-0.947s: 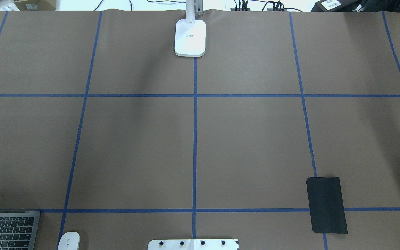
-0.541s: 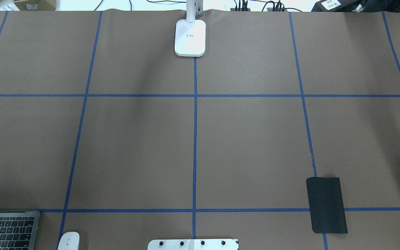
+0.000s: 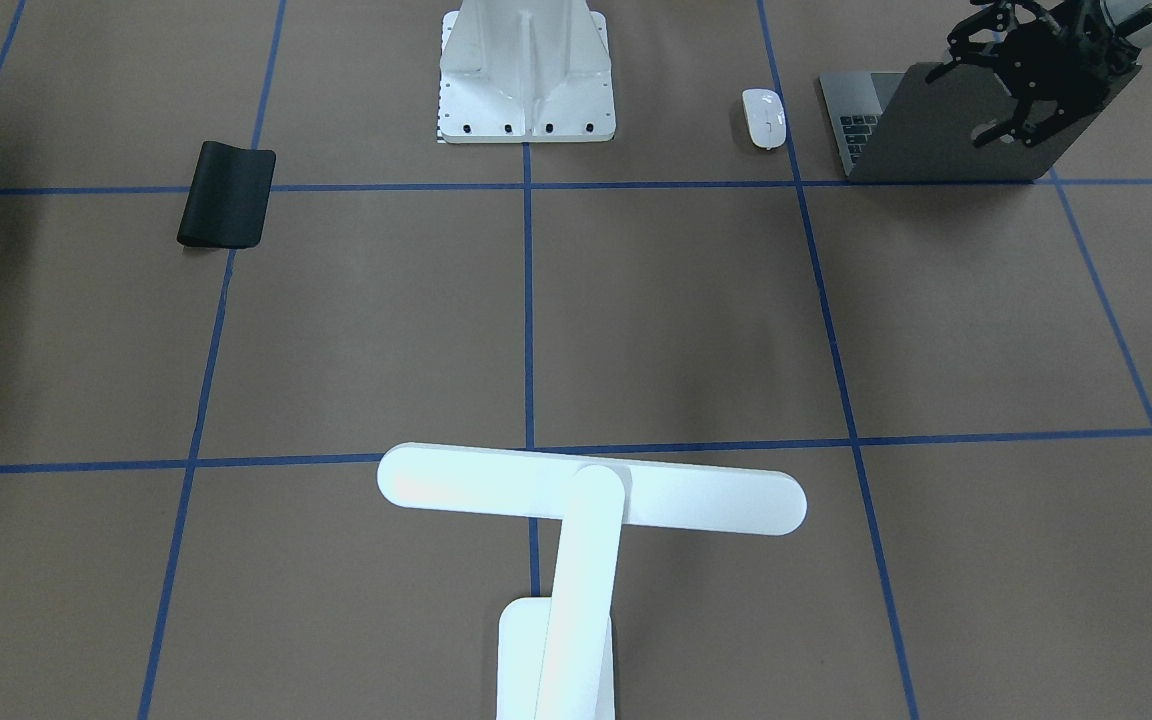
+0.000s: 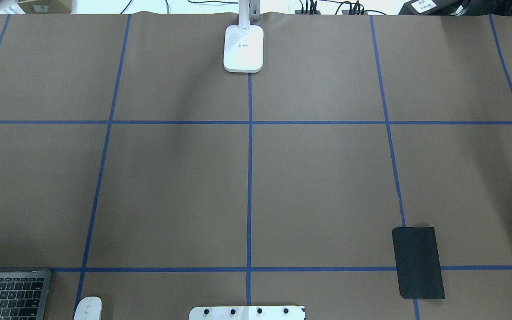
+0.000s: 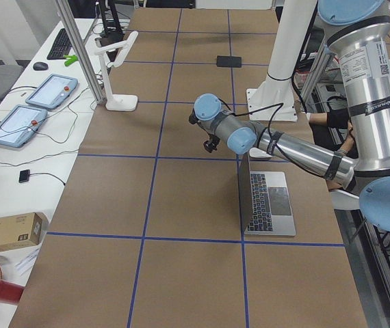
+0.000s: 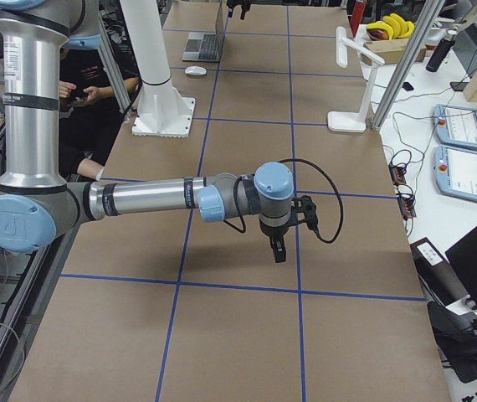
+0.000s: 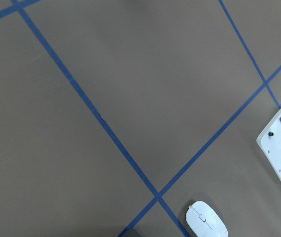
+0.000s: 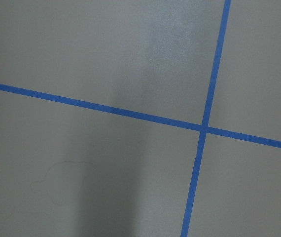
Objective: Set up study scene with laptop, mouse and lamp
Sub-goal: 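Reach the left gripper down to the grey laptop's near edge and grasp it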
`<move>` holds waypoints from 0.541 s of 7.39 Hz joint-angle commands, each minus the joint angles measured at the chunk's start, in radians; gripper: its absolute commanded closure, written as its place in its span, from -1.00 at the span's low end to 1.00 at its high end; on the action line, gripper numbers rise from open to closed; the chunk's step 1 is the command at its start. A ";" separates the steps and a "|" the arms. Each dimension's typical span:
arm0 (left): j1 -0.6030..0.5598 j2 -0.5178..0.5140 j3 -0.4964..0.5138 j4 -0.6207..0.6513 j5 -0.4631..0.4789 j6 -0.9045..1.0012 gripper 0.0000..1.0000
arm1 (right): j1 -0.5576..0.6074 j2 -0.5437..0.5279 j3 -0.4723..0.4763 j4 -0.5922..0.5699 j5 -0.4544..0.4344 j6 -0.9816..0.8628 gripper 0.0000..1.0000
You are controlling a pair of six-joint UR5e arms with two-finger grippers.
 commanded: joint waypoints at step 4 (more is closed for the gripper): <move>0.152 0.019 0.000 -0.122 0.009 0.003 -0.98 | -0.004 0.000 0.000 0.002 -0.001 0.000 -1.00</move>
